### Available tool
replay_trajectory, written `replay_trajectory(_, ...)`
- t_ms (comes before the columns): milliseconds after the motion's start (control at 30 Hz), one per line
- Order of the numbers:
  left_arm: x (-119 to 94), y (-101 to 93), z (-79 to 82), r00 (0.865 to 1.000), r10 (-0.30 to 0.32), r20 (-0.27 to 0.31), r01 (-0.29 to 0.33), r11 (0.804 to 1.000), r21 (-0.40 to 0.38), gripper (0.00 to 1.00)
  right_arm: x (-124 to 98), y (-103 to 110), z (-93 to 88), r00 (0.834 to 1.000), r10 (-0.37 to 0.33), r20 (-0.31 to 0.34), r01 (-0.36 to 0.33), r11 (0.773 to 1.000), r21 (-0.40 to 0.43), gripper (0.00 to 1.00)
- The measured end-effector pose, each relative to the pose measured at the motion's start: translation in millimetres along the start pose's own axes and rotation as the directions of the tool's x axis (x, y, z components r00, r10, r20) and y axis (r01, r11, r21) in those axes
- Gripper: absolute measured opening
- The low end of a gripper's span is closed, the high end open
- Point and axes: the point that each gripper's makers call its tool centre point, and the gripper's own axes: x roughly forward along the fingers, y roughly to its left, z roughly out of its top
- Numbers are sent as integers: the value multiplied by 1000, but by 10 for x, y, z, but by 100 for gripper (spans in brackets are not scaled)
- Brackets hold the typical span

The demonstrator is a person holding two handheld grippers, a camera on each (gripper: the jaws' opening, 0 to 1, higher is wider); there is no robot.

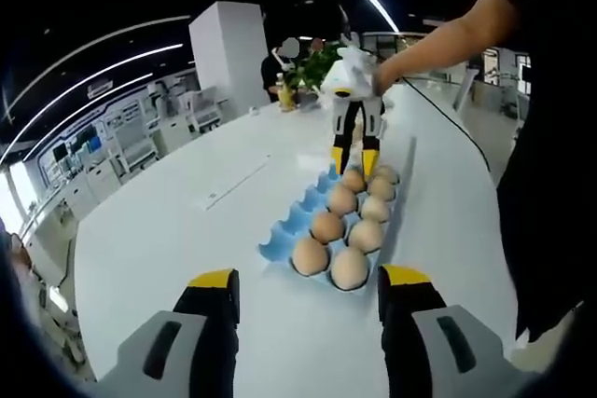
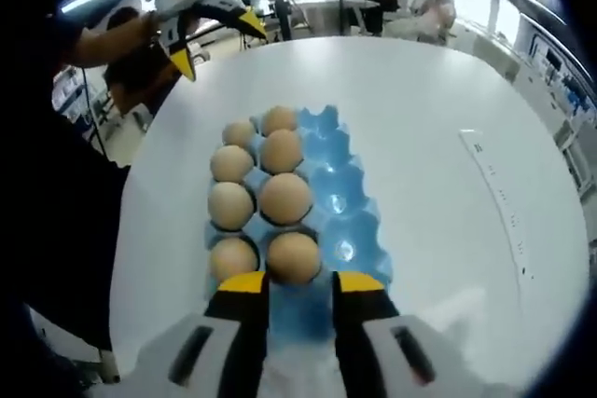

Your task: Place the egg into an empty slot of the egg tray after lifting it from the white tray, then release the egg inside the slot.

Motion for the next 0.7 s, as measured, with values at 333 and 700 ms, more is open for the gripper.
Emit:
replay_trajectory(333, 48, -36, 9, 1000, -14, -3, 14, 1000, 1, 60, -162, -32, -284, 999, -46, -16, 47, 998, 40, 27)
replay_trajectory(700, 51, -42, -1, 1000, -16, -8, 16, 1000, -3, 60, -486, -118, -789, 991, -117, -67, 123, 986, 109, 26)
